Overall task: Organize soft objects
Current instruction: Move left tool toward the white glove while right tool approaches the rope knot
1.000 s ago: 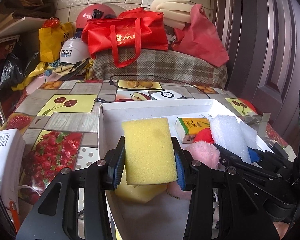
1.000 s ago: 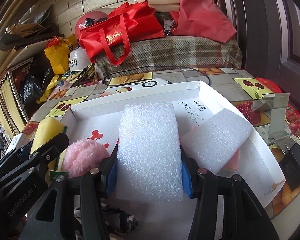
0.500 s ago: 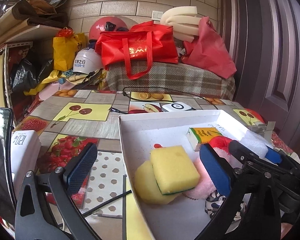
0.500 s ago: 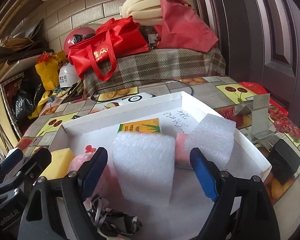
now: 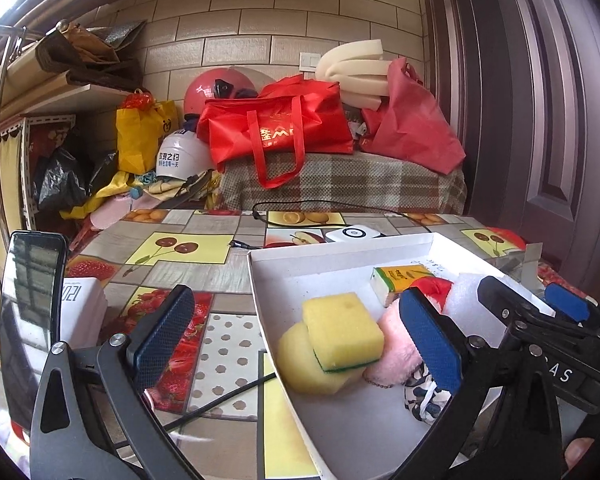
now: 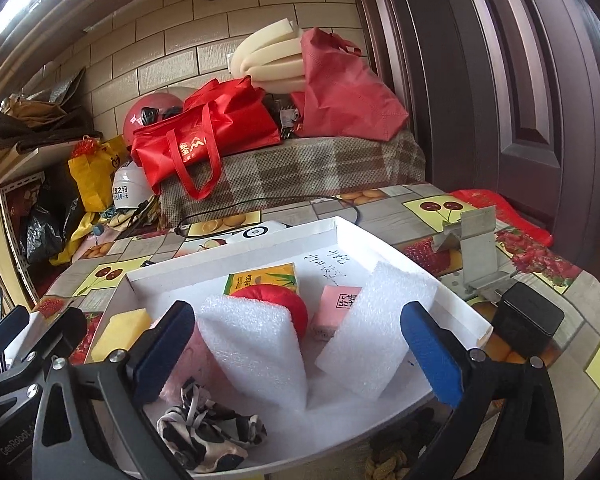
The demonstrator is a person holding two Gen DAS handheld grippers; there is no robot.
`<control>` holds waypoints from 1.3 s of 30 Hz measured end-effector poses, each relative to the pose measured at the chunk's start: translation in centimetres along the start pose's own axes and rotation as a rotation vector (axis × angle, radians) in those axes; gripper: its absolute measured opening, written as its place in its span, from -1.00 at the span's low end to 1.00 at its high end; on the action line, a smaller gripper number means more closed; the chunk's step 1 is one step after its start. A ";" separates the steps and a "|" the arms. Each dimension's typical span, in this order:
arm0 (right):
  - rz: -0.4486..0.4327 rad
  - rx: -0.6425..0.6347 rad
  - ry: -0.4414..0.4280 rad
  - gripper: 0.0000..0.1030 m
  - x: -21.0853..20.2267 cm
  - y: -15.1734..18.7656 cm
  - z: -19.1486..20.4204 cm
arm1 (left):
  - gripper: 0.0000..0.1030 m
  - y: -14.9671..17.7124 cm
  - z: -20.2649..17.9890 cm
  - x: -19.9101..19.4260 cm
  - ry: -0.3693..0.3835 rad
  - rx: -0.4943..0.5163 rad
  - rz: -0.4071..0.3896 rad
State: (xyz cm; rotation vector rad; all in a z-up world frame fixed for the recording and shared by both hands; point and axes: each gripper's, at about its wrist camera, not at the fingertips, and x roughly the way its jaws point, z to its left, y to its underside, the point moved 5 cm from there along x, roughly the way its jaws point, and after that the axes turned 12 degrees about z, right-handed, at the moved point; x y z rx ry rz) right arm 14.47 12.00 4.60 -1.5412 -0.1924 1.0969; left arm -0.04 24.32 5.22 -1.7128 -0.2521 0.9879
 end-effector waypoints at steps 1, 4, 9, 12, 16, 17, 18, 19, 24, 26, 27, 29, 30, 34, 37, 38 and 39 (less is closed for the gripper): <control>-0.010 -0.008 0.005 1.00 -0.3 0.1 0.1 | 1.00 0.1 0.0 -0.2 0.002 -0.001 0.001; -0.029 -0.030 0.010 1.00 -1.2 0.4 0.1 | 1.00 0.5 0.1 -0.7 0.004 0.001 0.003; -0.054 -0.063 0.016 1.00 -2.5 1.0 0.2 | 1.00 1.2 0.1 -1.9 0.002 0.011 -0.004; -0.063 -0.067 0.013 1.00 -3.2 1.3 -0.1 | 1.00 1.6 0.2 -2.5 0.005 0.016 0.002; -0.052 -0.036 0.003 1.00 -3.8 1.8 -1.3 | 1.00 2.4 0.2 -3.6 0.024 0.032 0.008; -0.050 -0.027 0.003 1.00 -3.9 1.9 -1.6 | 1.00 2.6 0.1 -3.9 0.029 0.036 0.010; -0.049 -0.019 0.003 1.00 -4.1 2.0 -1.9 | 1.00 2.8 0.1 -4.1 0.035 0.041 0.011; -0.048 -0.013 0.003 1.00 -4.3 2.1 -2.2 | 1.00 2.9 0.0 -4.4 0.041 0.047 0.014; -0.034 0.001 0.001 1.00 -5.2 2.7 -3.1 | 1.00 3.9 -0.3 -5.7 0.065 0.076 0.040; -0.022 0.006 0.000 1.00 -5.3 2.9 -3.5 | 1.00 4.4 -0.5 -6.0 0.080 0.090 0.061; -0.015 0.010 -0.001 1.00 -5.5 3.1 -3.7 | 1.00 4.6 -0.6 -6.1 0.088 0.098 0.075; -0.001 0.021 -0.004 1.00 -5.7 3.3 -4.4 | 1.00 5.1 -1.0 -6.4 0.103 0.117 0.098; 0.007 0.030 -0.005 1.00 -5.8 3.5 -4.7 | 1.00 5.3 -1.2 -6.5 0.109 0.128 0.107; 0.058 0.079 -0.016 1.00 -5.9 4.2 -6.5 | 1.00 6.4 -2.3 -6.5 0.141 0.183 0.173; 0.115 0.136 -0.030 1.00 -5.7 5.0 -8.3 | 1.00 6.8 -3.1 -6.4 0.170 0.221 0.205; 0.137 0.152 -0.032 1.00 -5.7 5.3 -8.9 | 1.00 7.0 -3.3 -6.2 0.180 0.229 0.219; 0.160 0.162 -0.030 1.00 -5.7 5.6 -9.5 | 1.00 7.1 -3.5 -6.0 0.189 0.237 0.237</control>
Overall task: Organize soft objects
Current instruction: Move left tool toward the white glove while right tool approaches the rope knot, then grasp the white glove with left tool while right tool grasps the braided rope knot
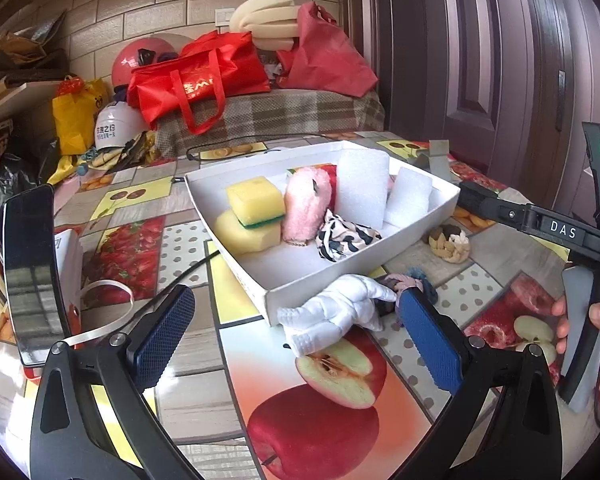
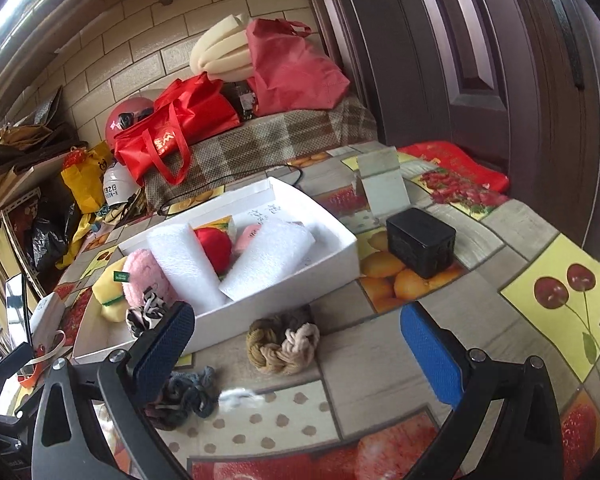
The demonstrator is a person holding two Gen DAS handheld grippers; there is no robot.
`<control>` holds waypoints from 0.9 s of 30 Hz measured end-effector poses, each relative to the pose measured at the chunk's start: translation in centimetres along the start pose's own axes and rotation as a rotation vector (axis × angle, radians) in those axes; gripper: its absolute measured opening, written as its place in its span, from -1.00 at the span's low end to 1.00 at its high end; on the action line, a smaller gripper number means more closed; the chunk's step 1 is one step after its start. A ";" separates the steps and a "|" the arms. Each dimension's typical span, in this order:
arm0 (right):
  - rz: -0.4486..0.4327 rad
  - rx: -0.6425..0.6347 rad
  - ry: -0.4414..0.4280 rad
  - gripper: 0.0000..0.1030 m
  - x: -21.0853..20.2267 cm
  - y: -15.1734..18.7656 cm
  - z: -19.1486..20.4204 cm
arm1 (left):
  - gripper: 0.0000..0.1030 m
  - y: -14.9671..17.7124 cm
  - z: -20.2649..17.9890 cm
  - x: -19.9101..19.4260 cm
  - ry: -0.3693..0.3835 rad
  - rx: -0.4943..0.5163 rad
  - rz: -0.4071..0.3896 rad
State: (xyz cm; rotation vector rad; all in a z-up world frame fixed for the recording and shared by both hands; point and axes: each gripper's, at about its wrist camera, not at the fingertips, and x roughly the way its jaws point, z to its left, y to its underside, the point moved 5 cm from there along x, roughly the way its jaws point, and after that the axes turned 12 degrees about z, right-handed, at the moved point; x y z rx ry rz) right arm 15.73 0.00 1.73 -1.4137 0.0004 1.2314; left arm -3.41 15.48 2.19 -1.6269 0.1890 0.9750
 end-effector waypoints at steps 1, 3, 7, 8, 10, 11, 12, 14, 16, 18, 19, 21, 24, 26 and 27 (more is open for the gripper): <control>0.022 0.008 0.001 1.00 0.0 0.2 -0.6 | 1.00 0.1 -0.1 0.3 0.012 0.007 0.017; 0.066 0.016 0.006 1.00 0.0 0.7 -1.6 | 0.99 0.0 -0.5 0.9 0.029 0.021 0.052; 0.139 0.005 -0.006 1.00 0.3 1.3 -2.8 | 0.99 0.3 -1.7 2.7 0.086 0.073 0.146; 0.154 -0.005 -0.015 1.00 0.5 1.4 -2.7 | 0.99 0.4 -2.1 3.0 0.099 0.092 0.168; 0.201 -0.060 -0.024 1.00 1.6 1.4 -1.6 | 0.99 0.6 -2.9 3.6 0.111 0.125 0.201; 0.223 -0.095 -0.024 1.00 2.2 1.4 -0.9 | 0.99 0.6 -3.2 3.8 0.116 0.137 0.215; 0.237 -0.128 -0.025 1.00 2.7 1.4 -0.1 | 0.99 0.7 -3.4 4.1 0.121 0.147 0.228; 0.239 -0.176 -0.023 1.00 3.5 0.9 1.3 | 0.99 0.7 -3.8 4.5 0.140 0.158 0.249; 0.238 -0.219 -0.011 1.00 4.5 0.3 2.7 | 0.99 0.7 -4.1 5.0 0.165 0.166 0.274; 0.271 -0.248 0.009 0.99 6.0 -0.1 3.4 | 0.99 0.8 -4.3 5.6 0.180 0.169 0.308; 0.297 -0.254 0.003 0.99 6.7 -0.1 3.7 | 0.99 0.8 -4.4 6.0 0.192 0.168 0.324; 0.347 -0.276 -0.020 0.74 7.7 0.2 4.2 | 0.99 0.9 -4.6 6.3 0.235 0.170 0.351; 0.344 -0.349 -0.088 0.44 6.8 1.1 5.7 | 0.99 1.0 -5.6 6.1 0.256 0.206 0.349; 0.350 -0.397 -0.104 0.44 6.1 2.1 6.7 | 0.99 1.3 -6.4 6.0 0.231 0.244 0.355; 0.358 -0.417 -0.112 0.44 5.8 2.7 7.1 | 0.99 1.5 -6.8 5.9 0.219 0.261 0.358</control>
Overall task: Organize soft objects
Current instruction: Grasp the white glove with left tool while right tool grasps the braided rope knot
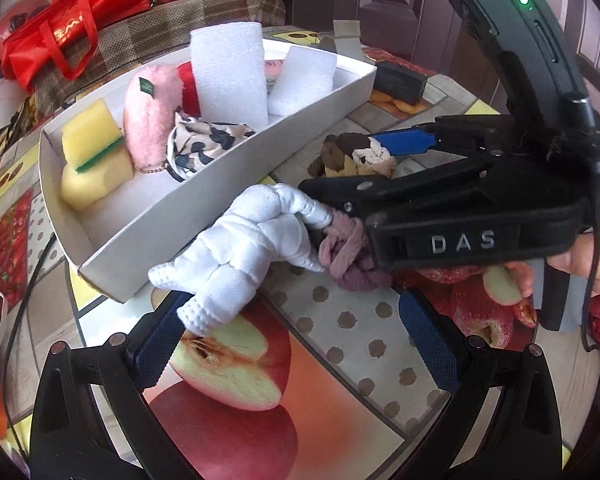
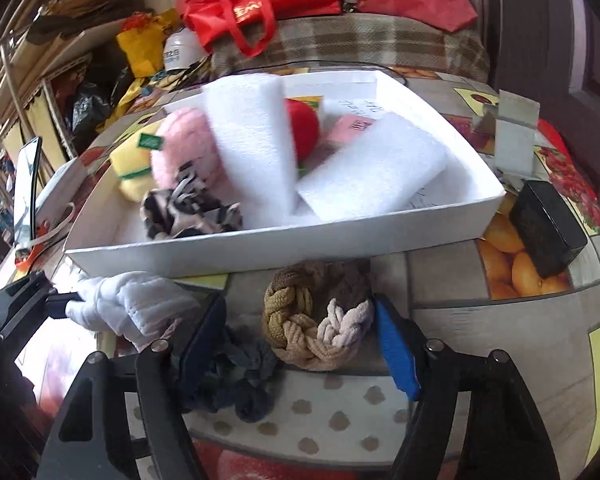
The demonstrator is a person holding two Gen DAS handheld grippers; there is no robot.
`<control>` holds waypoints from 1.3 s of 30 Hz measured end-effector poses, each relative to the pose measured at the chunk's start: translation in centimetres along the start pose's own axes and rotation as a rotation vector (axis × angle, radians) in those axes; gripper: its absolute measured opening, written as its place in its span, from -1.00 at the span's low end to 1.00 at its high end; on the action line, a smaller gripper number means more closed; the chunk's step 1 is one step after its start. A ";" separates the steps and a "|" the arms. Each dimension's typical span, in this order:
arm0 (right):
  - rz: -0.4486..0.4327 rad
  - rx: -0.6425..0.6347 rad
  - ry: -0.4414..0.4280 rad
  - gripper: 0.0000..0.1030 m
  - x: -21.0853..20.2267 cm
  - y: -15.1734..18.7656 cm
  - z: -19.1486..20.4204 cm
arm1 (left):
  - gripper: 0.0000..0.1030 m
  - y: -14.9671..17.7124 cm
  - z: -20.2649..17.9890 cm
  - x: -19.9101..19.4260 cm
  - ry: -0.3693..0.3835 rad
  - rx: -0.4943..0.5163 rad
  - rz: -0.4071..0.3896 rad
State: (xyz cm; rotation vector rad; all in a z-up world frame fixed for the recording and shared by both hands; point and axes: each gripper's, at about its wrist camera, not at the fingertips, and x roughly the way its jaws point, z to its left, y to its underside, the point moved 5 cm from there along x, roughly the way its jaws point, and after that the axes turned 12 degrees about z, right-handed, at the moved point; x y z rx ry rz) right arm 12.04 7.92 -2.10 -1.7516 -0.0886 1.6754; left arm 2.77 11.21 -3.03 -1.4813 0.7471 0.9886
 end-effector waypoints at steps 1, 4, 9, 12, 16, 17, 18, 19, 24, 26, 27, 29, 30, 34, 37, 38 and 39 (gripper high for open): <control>0.003 -0.014 -0.003 0.44 -0.2 0.4 0.4 | 0.99 0.2 -0.4 -0.1 0.002 0.007 0.002; 0.015 -0.034 -0.016 0.43 -1.1 2.4 0.9 | 0.99 1.9 -1.9 -0.8 0.034 0.033 0.005; 0.029 -0.063 -0.048 0.43 -2.9 5.5 0.8 | 0.99 6.1 -5.1 -2.9 0.042 0.130 0.012; 0.015 -0.016 -0.069 0.04 -3.7 6.1 -0.5 | 0.99 7.4 -4.5 -4.7 0.096 0.099 -0.029; -0.034 0.086 -0.166 0.10 -4.5 6.0 -2.6 | 0.99 8.1 -2.5 -6.1 0.105 0.046 -0.069; -0.048 0.109 -0.182 0.21 -4.6 5.8 -3.0 | 0.99 7.9 -2.1 -6.1 0.097 0.042 -0.069; -0.062 0.127 -0.192 0.43 -4.7 5.8 -3.3 | 0.99 7.7 -1.9 -6.1 0.094 0.040 -0.068; -0.072 0.140 -0.191 0.54 -4.7 5.5 -3.5 | 0.99 7.4 -1.9 -6.0 0.095 0.046 -0.069; -0.048 0.098 -0.147 0.58 -3.0 3.4 -2.1 | 0.99 5.2 -3.8 -5.3 0.073 0.150 -0.077; -0.033 0.070 -0.133 0.58 -2.1 2.4 -1.3 | 0.95 4.3 -4.6 -4.1 0.018 0.200 -0.041; -0.024 0.059 -0.121 0.58 -1.7 1.9 -0.9 | 0.77 4.1 -4.7 -3.3 -0.007 0.218 -0.018; -0.012 0.037 -0.091 0.54 -0.9 1.1 -0.4 | 0.50 4.0 -4.9 -2.6 0.015 0.234 0.001; -0.006 0.027 -0.071 0.44 -0.7 0.9 -0.1 | 0.10 4.0 -4.9 -2.6 0.044 0.231 -0.004; -0.006 0.002 -0.065 -0.24 -0.8 1.0 0.2 | -0.33 5.0 -4.8 -3.2 0.044 0.234 -0.043; -0.025 0.040 -0.082 -0.28 -1.4 1.5 -0.9 | -0.34 6.1 -4.4 -4.1 0.033 0.219 -0.064; -0.036 0.059 -0.086 -0.29 -1.8 1.7 -1.3 | -0.33 6.5 -4.3 -4.5 0.021 0.207 -0.081; -0.055 0.076 -0.093 -0.29 -2.3 2.0 -1.9 | -0.33 6.7 -4.0 -5.1 0.007 0.187 -0.108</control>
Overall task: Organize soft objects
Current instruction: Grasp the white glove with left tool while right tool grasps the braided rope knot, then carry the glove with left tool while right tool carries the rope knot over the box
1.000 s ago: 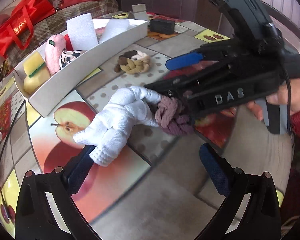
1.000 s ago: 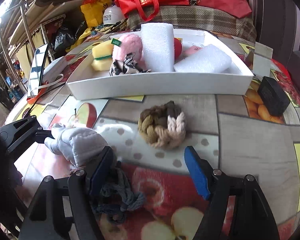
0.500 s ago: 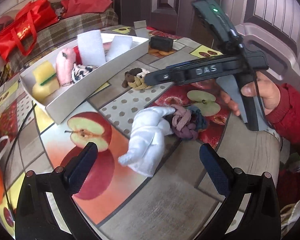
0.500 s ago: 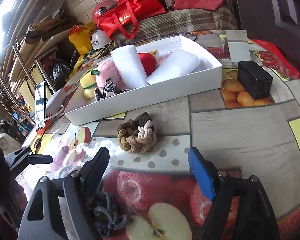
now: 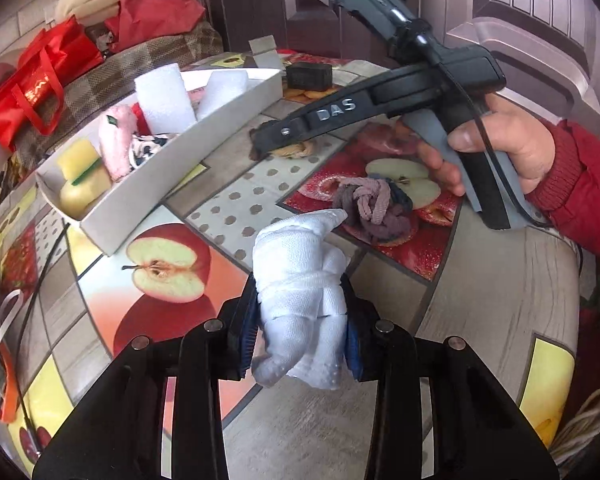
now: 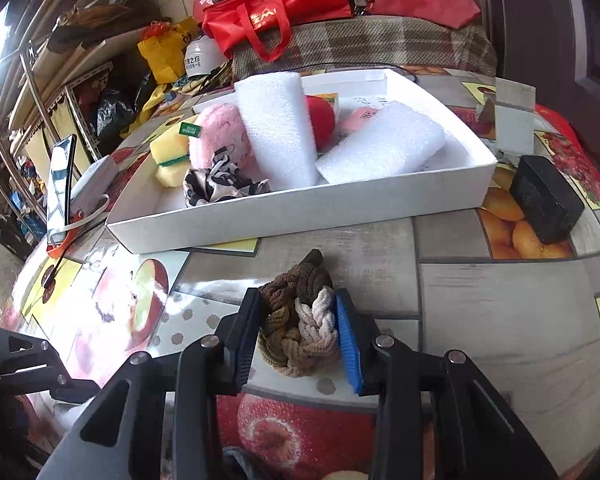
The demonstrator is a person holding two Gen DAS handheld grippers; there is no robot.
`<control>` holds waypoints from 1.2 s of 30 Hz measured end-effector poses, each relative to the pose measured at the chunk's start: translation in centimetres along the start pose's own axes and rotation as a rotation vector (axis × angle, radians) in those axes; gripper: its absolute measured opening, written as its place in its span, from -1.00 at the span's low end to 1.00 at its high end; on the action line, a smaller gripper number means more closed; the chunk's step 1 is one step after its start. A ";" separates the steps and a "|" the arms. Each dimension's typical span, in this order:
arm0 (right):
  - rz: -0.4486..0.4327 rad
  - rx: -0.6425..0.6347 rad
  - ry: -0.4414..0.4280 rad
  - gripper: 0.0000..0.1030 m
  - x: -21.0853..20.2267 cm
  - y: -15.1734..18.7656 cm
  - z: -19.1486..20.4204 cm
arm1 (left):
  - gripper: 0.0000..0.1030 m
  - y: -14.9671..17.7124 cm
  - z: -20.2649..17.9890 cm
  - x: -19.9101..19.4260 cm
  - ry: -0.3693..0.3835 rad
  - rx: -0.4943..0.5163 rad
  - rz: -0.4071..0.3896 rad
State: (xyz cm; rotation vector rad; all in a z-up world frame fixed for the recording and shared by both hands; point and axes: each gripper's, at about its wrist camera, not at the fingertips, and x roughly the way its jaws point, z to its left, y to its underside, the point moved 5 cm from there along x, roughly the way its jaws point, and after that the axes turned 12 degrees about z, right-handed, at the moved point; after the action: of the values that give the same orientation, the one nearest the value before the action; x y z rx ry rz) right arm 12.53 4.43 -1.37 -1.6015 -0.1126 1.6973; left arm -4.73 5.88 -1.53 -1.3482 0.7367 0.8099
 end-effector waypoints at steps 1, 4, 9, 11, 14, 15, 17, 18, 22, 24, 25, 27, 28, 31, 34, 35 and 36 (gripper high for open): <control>-0.030 0.015 -0.003 -0.29 -0.8 0.3 -0.5 | -0.33 0.2 0.3 -0.8 -0.019 -0.027 -0.037; -0.186 0.032 0.021 -0.29 -4.6 1.5 -1.2 | -0.33 0.4 2.5 -3.2 -0.082 -0.160 -0.171; -0.356 0.054 0.107 -0.28 -9.4 4.2 -2.0 | -0.32 1.1 6.1 -6.0 -0.263 -0.476 -0.339; -0.394 0.076 0.140 -0.28 -10.6 4.7 -2.3 | -0.32 0.9 6.7 -6.4 -0.331 -0.532 -0.385; -0.435 0.084 0.196 -0.27 -11.3 4.7 -2.4 | -0.32 -0.1 7.4 -6.2 -0.411 -0.547 -0.418; -0.424 0.081 0.204 -0.27 -11.0 4.6 -2.3 | -0.32 -0.5 7.6 -5.9 -0.424 -0.541 -0.416; -0.403 0.077 0.212 -0.28 -10.4 4.4 -2.3 | -0.32 -0.8 7.7 -5.6 -0.445 -0.528 -0.414; -0.408 0.076 0.216 -0.28 -10.3 4.2 -2.4 | -0.32 -1.0 7.7 -5.5 -0.452 -0.522 -0.418; -0.437 0.059 0.250 -0.27 -10.5 4.1 -2.4 | -0.32 -1.6 7.9 -5.3 -0.472 -0.518 -0.424; -0.434 0.053 0.257 -0.27 -10.2 3.7 -2.4 | -0.32 -1.9 8.2 -5.1 -0.475 -0.528 -0.425; -0.433 0.049 0.261 -0.27 -10.0 3.4 -2.4 | -0.32 -2.1 8.4 -5.0 -0.476 -0.534 -0.423; -0.430 0.040 0.271 -0.27 -9.6 3.0 -2.4 | -0.31 -2.3 8.8 -4.8 -0.480 -0.545 -0.421; -0.426 0.034 0.276 -0.27 -9.4 2.7 -2.4 | -0.32 -2.5 8.9 -4.7 -0.481 -0.549 -0.421; -0.415 0.023 0.287 -0.27 -8.6 1.7 -2.4 | -0.32 -2.9 9.2 -4.4 -0.483 -0.555 -0.418; -0.397 0.032 0.285 -0.27 -7.8 0.8 -2.7 | -0.32 -3.4 9.4 -4.1 -0.482 -0.555 -0.415; -0.393 0.040 0.284 -0.27 -7.5 0.5 -2.9 | -0.31 -3.5 9.5 -4.0 -0.479 -0.554 -0.412; -0.390 0.047 0.283 -0.27 -7.4 0.3 -3.1 | -0.32 -3.6 9.5 -3.9 -0.478 -0.556 -0.409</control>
State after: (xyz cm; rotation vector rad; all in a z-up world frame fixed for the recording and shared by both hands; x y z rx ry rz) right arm 14.34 -1.37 3.82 -1.6425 -0.2252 1.1601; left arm -3.79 14.91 4.52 -1.6323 -0.1593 0.9869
